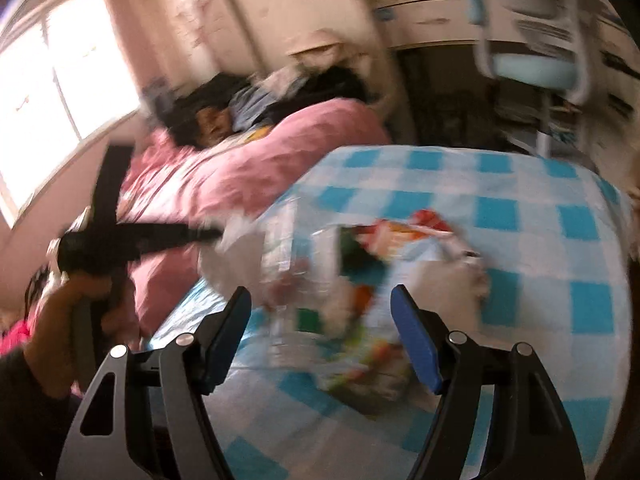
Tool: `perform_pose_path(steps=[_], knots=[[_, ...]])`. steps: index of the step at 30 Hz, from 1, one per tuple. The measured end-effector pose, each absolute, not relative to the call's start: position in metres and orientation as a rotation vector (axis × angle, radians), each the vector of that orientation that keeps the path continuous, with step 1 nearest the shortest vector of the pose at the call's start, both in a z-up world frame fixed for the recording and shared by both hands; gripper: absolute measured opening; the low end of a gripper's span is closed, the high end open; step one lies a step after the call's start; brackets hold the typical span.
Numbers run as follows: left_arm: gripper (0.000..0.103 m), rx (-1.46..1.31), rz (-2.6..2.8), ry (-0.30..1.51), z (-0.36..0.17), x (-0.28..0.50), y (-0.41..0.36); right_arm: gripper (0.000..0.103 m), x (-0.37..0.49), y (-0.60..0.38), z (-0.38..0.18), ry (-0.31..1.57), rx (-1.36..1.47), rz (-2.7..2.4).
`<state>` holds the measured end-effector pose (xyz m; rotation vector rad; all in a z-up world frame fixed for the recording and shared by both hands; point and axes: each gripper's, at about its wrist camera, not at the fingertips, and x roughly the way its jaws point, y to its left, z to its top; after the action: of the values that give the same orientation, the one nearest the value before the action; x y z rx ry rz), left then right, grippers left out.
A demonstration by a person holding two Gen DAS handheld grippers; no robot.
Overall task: Collect trash
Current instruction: 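Grasp another white tissue with the left tool while the right tool grasps the clear plastic bottle, then carry the bottle and tissue over the yellow bin and release both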
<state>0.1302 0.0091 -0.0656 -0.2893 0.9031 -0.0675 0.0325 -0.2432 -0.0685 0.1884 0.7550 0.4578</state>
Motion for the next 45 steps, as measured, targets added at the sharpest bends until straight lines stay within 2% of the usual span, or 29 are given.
perform_pose_path(steps=[13, 23, 34, 45], knots=[[0.005, -0.286, -0.122, 0.739, -0.015, 0.121, 0.008, 0.071, 0.085, -0.186, -0.107, 0.854, 0.015, 0.36], [0.005, -0.318, -0.134, 0.736, -0.006, 0.123, 0.014, 0.069, 0.096, -0.184, -0.113, 0.86, 0.039, 0.371], [0.005, -0.297, -0.161, 0.726, -0.003, 0.107, 0.011, 0.069, 0.046, -0.221, -0.066, 0.755, 0.265, 0.47], [0.005, -0.276, -0.218, 0.708, -0.003, 0.052, 0.006, 0.069, -0.042, -0.205, -0.068, 0.779, 0.278, 0.561]])
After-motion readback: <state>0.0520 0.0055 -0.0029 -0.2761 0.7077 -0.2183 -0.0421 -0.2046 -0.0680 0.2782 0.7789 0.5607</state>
